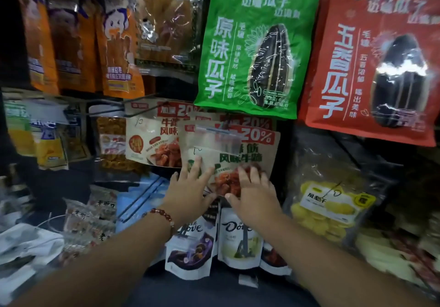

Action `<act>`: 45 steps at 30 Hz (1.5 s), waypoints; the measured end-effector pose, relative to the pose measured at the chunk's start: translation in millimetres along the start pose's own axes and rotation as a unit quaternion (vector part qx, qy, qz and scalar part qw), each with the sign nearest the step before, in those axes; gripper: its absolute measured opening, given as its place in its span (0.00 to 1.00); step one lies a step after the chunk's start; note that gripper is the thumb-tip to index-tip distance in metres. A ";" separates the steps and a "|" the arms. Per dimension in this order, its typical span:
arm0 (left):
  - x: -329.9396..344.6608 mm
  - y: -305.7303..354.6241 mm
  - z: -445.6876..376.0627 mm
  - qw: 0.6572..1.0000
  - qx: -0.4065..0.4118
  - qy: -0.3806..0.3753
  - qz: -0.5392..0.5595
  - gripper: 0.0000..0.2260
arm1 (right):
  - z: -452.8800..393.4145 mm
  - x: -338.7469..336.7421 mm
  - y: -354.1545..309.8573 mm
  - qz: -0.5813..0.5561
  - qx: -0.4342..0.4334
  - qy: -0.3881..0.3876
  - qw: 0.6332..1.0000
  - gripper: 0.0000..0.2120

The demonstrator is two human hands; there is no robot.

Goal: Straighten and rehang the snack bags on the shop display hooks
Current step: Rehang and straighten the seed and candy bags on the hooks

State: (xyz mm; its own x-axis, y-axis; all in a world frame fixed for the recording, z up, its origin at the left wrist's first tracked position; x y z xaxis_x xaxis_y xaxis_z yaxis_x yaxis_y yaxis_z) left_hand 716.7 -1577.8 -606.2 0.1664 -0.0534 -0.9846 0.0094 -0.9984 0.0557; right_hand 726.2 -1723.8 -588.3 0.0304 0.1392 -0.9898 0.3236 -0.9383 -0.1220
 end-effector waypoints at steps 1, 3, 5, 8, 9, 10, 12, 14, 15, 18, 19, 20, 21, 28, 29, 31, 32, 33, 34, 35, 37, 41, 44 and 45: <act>3.0 -0.2 -8.7 1.000 0.004 0.004 0.003 0.32 | -9.0 0.9 4.4 0.009 0.006 0.005 1.000 0.36; 4.3 0.2 -25.3 1.000 0.011 0.017 0.002 0.32 | -24.6 -1.9 11.8 0.029 0.017 0.018 0.999 0.35; 5.0 -1.7 -42.9 0.999 0.010 0.028 0.016 0.30 | -38.1 -4.7 16.2 0.018 0.020 0.020 0.999 0.33; 3.4 -0.1 -60.9 0.996 0.027 0.076 0.035 0.28 | -49.6 -5.4 23.2 -0.034 0.015 0.027 0.999 0.33; 0.0 1.8 -60.7 0.993 0.037 0.106 0.044 0.27 | -49.5 -5.8 26.0 -0.043 0.016 0.040 0.998 0.32; -5.0 1.2 -57.6 0.986 0.039 0.143 0.072 0.26 | -48.0 -7.4 29.7 -0.050 0.021 0.062 0.997 0.28; -12.3 -13.9 -47.8 0.958 -0.001 0.218 0.183 0.26 | -42.3 -9.2 45.1 -0.088 0.074 0.108 0.987 0.23; -5.1 -41.7 -42.7 0.909 -0.085 0.243 0.326 0.34 | -38.0 -3.6 66.7 -0.203 0.148 0.137 0.958 0.28; 3.6 -53.1 -42.9 0.878 -0.118 0.226 0.404 0.39 | -38.2 4.3 75.4 -0.285 0.175 0.139 0.932 0.33; 32.0 -57.7 -50.4 0.760 -0.131 0.108 0.627 0.45 | -46.4 34.5 75.6 -0.541 0.170 0.109 0.816 0.35; 37.6 -55.3 -50.2 0.725 -0.125 0.075 0.673 0.44 | -49.5 44.7 72.6 -0.606 0.163 0.088 0.774 0.29; 38.9 -54.0 -48.9 0.708 -0.117 0.058 0.694 0.43 | -51.5 51.8 67.9 -0.651 0.155 0.069 0.740 0.23; 38.3 -53.9 -47.1 0.708 -0.109 0.054 0.696 0.41 | -51.5 54.6 64.5 -0.680 0.149 0.059 0.716 0.20; 14.9 -54.9 -19.9 0.804 -0.100 0.116 0.574 0.31 | -26.2 47.8 66.7 -0.581 0.186 0.048 0.791 0.29; 6.5 -48.5 -8.6 0.824 -0.090 0.122 0.546 0.31 | -18.2 41.8 62.7 -0.554 0.163 0.038 0.816 0.27; -2.5 -34.9 18.7 0.858 -0.077 0.102 0.497 0.35 | 5.7 28.4 52.4 -0.498 0.099 0.018 0.861 0.29; -2.7 -30.3 32.3 0.878 -0.075 0.089 0.465 0.37 | 21.0 24.5 48.0 -0.468 0.063 0.004 0.882 0.33; -1.7 -26.3 45.9 0.902 -0.073 0.070 0.420 0.37 | 37.5 23.7 45.0 -0.429 0.028 -0.012 0.903 0.36; 0.9 -20.7 58.0 0.925 -0.067 0.048 0.370 0.37 | 54.6 22.8 43.9 -0.385 -0.003 -0.023 0.922 0.38; 3.7 -13.0 68.7 0.945 -0.059 0.024 0.321 0.36 | 71.5 23.9 47.6 -0.340 -0.018 -0.036 0.939 0.38; 3.7 11.0 85.2 0.965 -0.029 -0.011 0.259 0.35 | 99.7 25.9 64.1 -0.263 -0.022 -0.044 0.963 0.38; -7.9 69.5 103.5 0.979 0.029 -0.040 0.197 0.35 | 136.5 16.4 98.4 -0.188 -0.009 -0.029 0.982 0.38; -14.5 113.2 106.9 0.984 0.069 -0.054 0.154 0.35 | 157.4 7.0 118.1 -0.138 0.003 -0.022 0.990 0.39; -17.1 128.5 108.0 0.986 0.087 -0.052 0.135 0.35 | 163.4 3.4 125.0 -0.120 0.010 -0.023 0.992 0.39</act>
State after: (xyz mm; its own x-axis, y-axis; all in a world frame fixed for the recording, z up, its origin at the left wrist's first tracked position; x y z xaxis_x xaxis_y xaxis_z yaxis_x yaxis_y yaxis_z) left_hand 608.6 -1707.2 -600.1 0.0365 -0.3103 -0.9499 -0.1929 -0.9349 0.2980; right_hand 612.2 -1892.4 -619.0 -0.0893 0.3453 -0.9342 0.2981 -0.8857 -0.3559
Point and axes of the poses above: each hand's wrist, its own z-axis away from the middle knuckle, its own x-axis out of the palm, y = z × x, the point moved 10 cm from there along -z, towards the middle knuckle, and after that the axes turned 7 degrees about -y, right-handed, at the moved point
